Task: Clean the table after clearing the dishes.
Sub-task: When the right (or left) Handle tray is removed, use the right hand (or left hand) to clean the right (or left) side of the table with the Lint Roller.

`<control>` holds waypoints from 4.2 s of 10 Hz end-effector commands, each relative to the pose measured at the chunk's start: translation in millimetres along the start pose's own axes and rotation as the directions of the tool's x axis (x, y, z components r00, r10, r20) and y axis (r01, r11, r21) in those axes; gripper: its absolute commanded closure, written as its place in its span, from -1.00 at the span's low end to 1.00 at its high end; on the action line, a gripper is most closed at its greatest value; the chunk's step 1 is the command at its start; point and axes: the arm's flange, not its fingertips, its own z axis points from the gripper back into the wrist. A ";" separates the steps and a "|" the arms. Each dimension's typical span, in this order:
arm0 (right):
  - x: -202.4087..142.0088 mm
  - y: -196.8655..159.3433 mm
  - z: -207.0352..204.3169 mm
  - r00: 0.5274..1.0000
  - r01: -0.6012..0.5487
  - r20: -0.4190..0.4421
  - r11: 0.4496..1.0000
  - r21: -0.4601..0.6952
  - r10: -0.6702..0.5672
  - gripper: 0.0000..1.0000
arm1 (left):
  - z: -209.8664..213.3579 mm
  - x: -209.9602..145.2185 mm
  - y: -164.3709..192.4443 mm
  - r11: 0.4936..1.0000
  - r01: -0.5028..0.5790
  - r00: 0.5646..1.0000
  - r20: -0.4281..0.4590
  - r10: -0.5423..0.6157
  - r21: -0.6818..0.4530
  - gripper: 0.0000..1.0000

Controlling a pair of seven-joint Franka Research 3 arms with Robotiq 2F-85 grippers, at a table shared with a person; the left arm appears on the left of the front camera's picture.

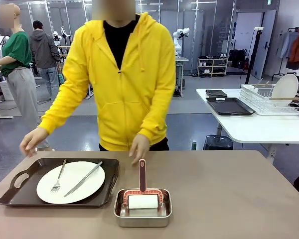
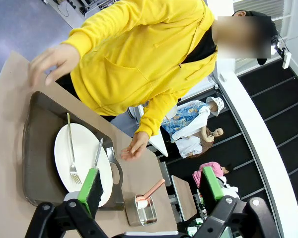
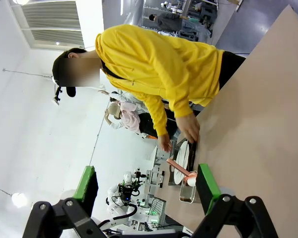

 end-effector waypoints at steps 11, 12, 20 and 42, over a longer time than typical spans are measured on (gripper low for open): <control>-2.7 2.1 -1.2 1.000 -0.003 -0.013 1.000 0.004 0.003 -1.00 | 0.0 0.0 0.0 1.000 0.000 1.000 0.000 0.000 0.000 -1.00; -2.7 2.1 -1.2 1.000 -0.003 -0.013 1.000 0.004 0.003 -1.00 | -13.8 1.6 -13.3 0.998 0.058 0.997 -0.052 -0.057 0.007 -1.00; -2.7 2.1 -1.2 1.000 -0.003 -0.013 1.000 0.004 0.003 -1.00 | -300.4 -88.9 -180.3 0.784 0.578 0.483 -0.678 -0.553 -0.227 -1.00; -2.7 2.1 -1.2 1.000 -0.003 -0.013 1.000 0.004 0.003 -1.00 | -598.1 -235.6 -207.9 0.625 0.501 -0.556 -0.776 -0.298 -0.599 -1.00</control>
